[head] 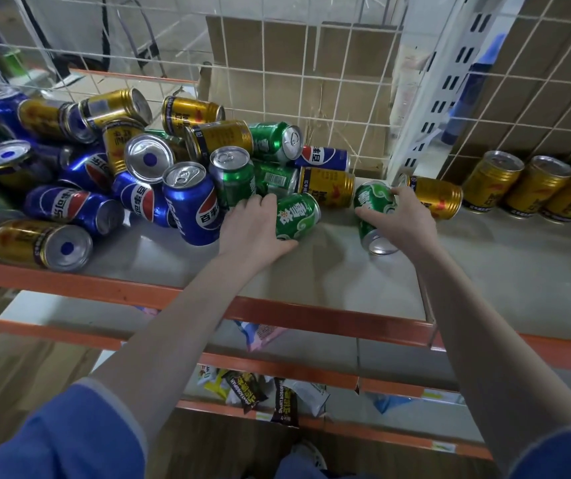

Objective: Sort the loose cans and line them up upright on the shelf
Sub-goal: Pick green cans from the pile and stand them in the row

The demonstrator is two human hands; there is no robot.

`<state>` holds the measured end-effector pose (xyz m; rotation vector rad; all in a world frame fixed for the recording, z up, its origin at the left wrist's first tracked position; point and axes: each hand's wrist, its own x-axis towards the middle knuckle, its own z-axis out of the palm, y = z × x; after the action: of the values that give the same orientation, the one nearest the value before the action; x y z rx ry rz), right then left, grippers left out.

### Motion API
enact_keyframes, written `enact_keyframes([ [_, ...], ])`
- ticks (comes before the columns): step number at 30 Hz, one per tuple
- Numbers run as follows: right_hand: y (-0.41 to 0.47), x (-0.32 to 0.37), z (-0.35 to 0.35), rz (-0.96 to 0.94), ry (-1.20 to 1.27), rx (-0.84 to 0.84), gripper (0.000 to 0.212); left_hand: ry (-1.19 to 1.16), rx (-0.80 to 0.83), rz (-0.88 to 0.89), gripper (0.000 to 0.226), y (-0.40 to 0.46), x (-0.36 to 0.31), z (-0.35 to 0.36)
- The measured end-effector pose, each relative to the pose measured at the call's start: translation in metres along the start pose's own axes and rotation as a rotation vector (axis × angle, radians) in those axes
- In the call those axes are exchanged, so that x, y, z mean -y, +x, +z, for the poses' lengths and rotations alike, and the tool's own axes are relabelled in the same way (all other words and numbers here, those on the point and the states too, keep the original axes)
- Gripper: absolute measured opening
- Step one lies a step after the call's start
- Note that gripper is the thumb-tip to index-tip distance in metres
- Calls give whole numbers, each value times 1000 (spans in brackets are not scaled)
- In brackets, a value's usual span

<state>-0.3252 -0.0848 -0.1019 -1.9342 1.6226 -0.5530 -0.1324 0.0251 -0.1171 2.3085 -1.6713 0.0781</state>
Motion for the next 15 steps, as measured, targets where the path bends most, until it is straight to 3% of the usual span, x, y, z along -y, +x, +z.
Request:
enact_keyframes([
  [3, 9, 5, -2, 24, -54, 46, 77, -10, 49, 34, 72, 12, -10, -1],
  [8, 17, 10, -5, 28, -28, 96, 67, -1, 154, 60, 63, 30, -26, -6],
  [12, 15, 2, -5, 47, 145, 59, 66, -59, 229, 50, 67, 38, -26, -9],
  [15, 9, -6, -6, 32, 298, -1, 67, -169, 192, 44, 73, 34, -21, -7],
])
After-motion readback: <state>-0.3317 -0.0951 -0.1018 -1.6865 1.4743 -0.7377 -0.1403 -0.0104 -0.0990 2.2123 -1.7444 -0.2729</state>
